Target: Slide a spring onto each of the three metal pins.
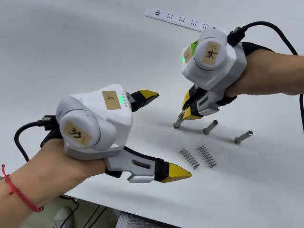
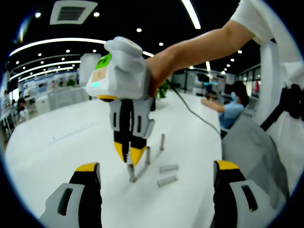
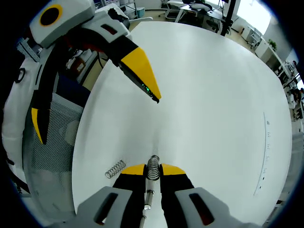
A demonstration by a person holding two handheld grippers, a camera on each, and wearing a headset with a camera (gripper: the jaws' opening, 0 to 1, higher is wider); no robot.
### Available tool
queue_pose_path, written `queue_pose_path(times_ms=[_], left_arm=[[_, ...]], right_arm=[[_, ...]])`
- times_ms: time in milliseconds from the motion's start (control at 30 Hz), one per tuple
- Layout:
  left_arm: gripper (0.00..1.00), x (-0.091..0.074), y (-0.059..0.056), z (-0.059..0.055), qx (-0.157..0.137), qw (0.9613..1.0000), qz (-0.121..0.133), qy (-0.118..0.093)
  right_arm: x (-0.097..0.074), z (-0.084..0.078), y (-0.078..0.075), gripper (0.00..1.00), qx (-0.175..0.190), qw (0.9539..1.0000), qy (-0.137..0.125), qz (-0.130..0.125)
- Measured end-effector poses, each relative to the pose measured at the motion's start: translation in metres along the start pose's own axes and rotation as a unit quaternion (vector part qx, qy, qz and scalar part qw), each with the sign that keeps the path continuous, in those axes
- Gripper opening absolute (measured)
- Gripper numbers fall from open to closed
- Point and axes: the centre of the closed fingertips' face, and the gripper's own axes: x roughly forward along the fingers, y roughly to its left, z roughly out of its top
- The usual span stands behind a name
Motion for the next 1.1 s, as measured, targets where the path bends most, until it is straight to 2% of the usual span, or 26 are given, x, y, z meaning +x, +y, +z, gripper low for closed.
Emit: queue_pose_path(times_ms=[267,567,1100], left_arm=[[0.99,-0.001,0.001,0.000,-0.004,1.0000,0.002,-0.004],[0.99,-0.001,0.002,0.000,-0.005,1.0000,0.002,-0.004],[0.99,-0.003,0.002,-0.003,-0.007,1.0000,0.005,-0.004]], right_arm=[[0.005,0.000,-0.001,0.12,-0.002,1.0000,0.002,0.000],[0.017,-0.004,0.000,0.12,-0.020,0.9996,0.019,-0.006],[0.032,-0.005,0.003,0.12,-0.015,0.9996,0.019,-0.013]])
